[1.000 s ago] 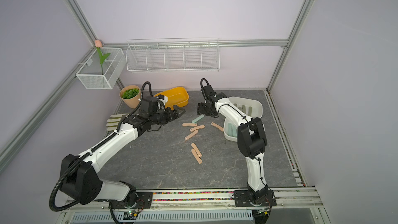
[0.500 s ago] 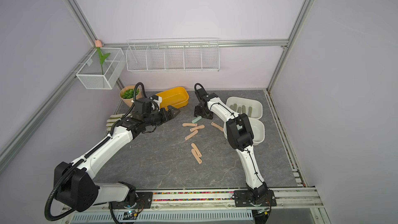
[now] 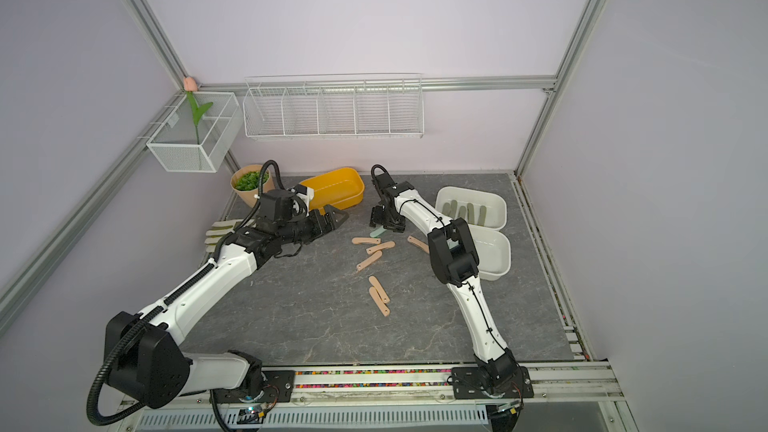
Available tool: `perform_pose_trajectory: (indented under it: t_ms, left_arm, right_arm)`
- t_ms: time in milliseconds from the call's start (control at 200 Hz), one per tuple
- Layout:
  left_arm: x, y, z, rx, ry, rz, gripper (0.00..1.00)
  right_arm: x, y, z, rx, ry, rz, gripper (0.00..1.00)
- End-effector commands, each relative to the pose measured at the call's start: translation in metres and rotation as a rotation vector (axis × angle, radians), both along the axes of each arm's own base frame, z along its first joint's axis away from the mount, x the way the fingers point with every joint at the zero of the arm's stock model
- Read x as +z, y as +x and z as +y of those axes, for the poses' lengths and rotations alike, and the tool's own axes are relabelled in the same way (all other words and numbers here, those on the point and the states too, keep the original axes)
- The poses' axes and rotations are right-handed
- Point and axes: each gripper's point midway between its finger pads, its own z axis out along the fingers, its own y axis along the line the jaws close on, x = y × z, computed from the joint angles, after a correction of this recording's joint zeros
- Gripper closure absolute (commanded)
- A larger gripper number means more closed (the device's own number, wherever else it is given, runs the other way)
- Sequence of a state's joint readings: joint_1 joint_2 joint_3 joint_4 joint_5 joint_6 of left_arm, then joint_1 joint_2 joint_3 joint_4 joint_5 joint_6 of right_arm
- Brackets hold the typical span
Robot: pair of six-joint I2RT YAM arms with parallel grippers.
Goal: Place the fruit knives into the storage box by color
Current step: Pick up the fruit knife from the center of the board.
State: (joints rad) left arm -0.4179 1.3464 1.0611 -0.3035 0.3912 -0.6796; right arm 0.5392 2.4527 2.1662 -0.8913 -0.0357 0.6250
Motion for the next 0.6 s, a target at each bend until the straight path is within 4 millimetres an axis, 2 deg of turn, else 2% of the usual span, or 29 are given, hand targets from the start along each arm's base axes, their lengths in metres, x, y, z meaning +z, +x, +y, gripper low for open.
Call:
perform_pose_trajectory:
  t_ms: [0, 150, 175, 405, 595]
  left_arm:
    - [-0.005, 0.002, 0.0, -0.002, 0.002, 0.003, 0.01]
    - [-0.006, 0.004, -0.001, -0.003, -0.001, 0.006, 0.01]
    - [-0.006, 0.004, -0.001, -0.005, -0.002, 0.005, 0.01]
    - [-0.008, 0.006, -0.003, -0.003, -0.009, 0.015, 0.01]
    - [-0.007, 0.006, -0.003, 0.0, -0.012, 0.017, 0.01]
  right_arm:
    - [-0.006, -0.002, 0.007, 0.013, 0.005, 0.024, 0.25]
    - [-0.014, 0.003, 0.006, 0.029, -0.05, 0.007, 0.26]
    - [-0.018, -0.002, 0.001, 0.031, -0.079, 0.029, 0.26]
    - [-0.03, 0.0, -0.014, 0.042, -0.248, -0.004, 0.28]
    - [-0.035, -0.002, -0.02, 0.071, -0.338, -0.023, 0.35]
